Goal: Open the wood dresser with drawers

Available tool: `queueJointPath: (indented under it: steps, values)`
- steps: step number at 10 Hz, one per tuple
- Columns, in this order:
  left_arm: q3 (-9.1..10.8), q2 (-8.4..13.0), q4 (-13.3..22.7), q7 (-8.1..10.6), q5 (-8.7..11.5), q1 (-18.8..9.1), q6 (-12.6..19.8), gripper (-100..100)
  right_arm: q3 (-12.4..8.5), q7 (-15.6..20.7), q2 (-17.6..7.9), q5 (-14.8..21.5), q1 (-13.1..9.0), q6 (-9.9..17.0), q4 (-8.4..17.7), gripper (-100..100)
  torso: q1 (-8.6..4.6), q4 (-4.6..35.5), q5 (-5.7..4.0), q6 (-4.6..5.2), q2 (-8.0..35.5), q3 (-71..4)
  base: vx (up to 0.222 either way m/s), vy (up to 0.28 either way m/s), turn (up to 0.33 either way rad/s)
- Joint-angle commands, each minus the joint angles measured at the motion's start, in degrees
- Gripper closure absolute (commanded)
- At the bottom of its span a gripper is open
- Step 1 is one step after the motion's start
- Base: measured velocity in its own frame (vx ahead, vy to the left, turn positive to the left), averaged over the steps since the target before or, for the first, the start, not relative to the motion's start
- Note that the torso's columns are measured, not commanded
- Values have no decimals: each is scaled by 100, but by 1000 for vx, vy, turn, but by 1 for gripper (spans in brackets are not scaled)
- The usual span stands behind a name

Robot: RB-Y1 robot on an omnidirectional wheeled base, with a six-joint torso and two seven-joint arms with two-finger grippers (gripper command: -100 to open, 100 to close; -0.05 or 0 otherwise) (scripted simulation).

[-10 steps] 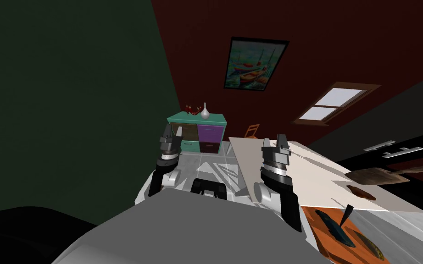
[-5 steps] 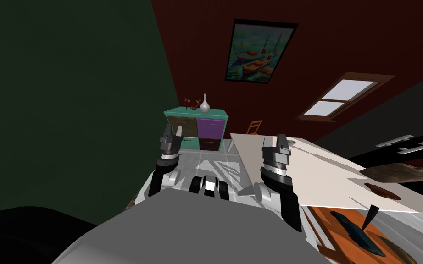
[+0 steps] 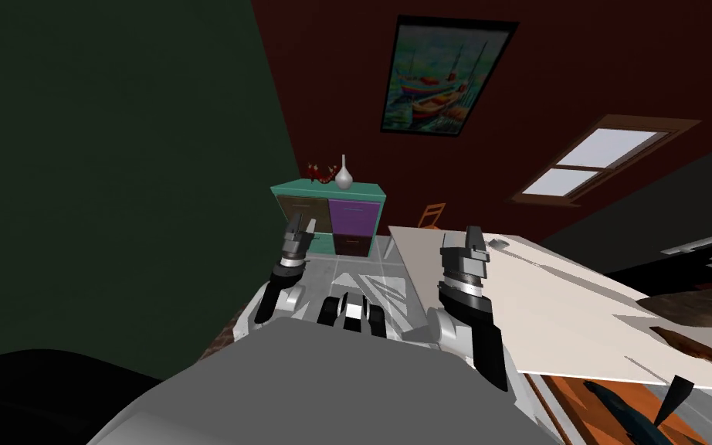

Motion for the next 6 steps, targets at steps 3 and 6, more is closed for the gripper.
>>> queueJointPath:
  steps: [3,6]
  values:
    - [-4,138,627,-133,48,-254,202,-100,0,0,0,0,0,0,0,0,-4,0,-2,0,0,-1,134,-32,27]
    - [-19,214,1076,-238,79,-445,372,-100,0,0,0,0,-1,0,0,0,-1,1,-1,0,3,1,126,-30,32]
